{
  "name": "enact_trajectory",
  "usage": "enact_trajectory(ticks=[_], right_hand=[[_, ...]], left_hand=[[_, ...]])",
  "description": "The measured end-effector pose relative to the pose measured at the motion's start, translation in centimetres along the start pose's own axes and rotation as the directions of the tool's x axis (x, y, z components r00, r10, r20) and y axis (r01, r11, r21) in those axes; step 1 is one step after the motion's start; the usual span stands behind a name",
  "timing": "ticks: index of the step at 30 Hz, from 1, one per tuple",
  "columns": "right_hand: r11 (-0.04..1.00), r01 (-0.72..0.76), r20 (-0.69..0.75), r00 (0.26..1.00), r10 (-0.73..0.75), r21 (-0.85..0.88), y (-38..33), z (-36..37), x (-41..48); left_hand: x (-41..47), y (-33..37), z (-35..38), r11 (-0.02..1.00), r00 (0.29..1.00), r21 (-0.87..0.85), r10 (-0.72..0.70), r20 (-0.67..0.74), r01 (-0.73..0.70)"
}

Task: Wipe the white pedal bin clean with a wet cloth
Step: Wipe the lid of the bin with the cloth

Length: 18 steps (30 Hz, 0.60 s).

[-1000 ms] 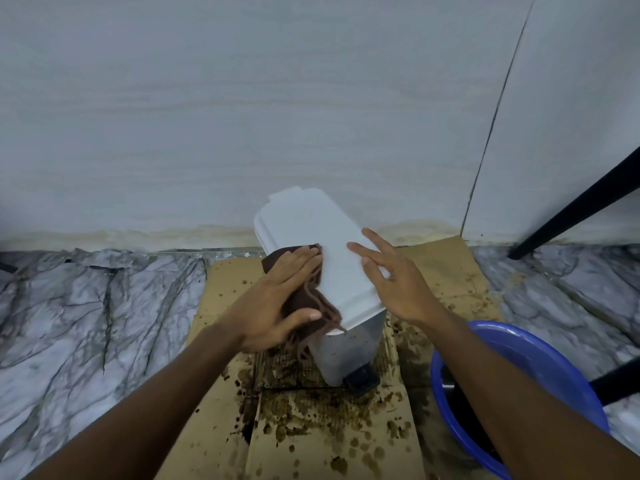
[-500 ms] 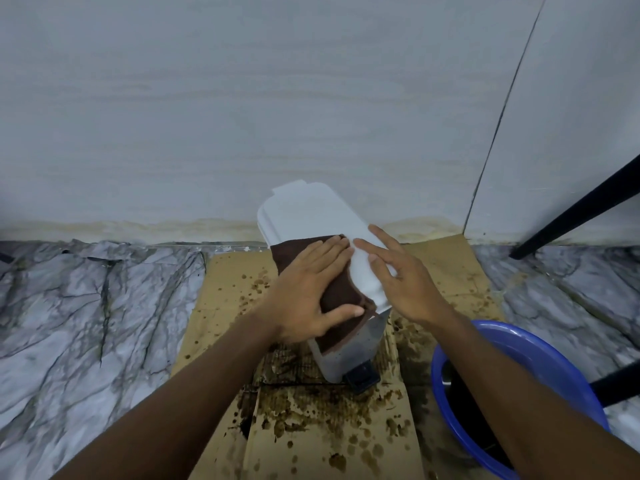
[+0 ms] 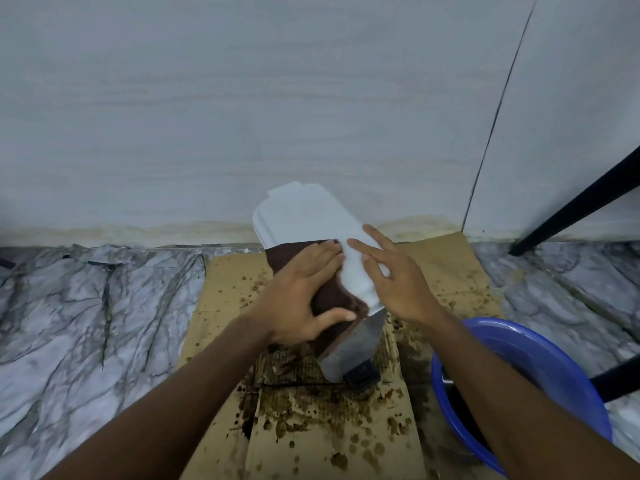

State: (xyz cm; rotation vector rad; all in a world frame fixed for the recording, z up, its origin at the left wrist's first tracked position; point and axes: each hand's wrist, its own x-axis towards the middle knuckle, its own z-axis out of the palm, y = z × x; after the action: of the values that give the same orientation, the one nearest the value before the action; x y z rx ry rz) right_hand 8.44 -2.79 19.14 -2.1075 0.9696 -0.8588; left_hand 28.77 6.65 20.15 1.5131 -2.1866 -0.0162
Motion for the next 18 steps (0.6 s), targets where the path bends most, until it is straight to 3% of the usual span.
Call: enact_trajectory(ticks=[3, 7, 11, 14, 18], right_hand=[[1.0, 0.004, 0.009, 1.0, -0.004, 0.009, 0.1, -0.3, 0.0], [1.0, -0.004, -0.007, 1.0, 0.004, 0.014, -0.2, 0.1, 0.0], [1.0, 0.003, -0.001, 1.0, -0.003, -0.031, -0.4, 0.3, -0.1], [0.999, -0.001, -0.032, 0.999, 0.0, -0.051, -0.1, 0.2, -0.4], [0.996, -0.029, -0.206, 0.979, 0.011, -0.082, -0.5, 1.7, -0.9]], left_hand=[[1.3, 0.8, 0.7, 1.0, 1.0, 0.024, -0.007, -0.019, 0.007], [2.2, -2.4, -0.7, 0.966, 0.963, -0.001, -0.258, 0.073, 0.259], [6.3, -5.4, -2.1, 0.892, 0.882, 0.12, -0.449, 0.14, 0.435], [9.2, -5.7, -1.6, 0.883, 0.861, 0.195, -0.463, 0.212, 0.427], [11.6, -6.3, -0.9, 0.922, 0.887, 0.165, -0.384, 0.258, 0.351]])
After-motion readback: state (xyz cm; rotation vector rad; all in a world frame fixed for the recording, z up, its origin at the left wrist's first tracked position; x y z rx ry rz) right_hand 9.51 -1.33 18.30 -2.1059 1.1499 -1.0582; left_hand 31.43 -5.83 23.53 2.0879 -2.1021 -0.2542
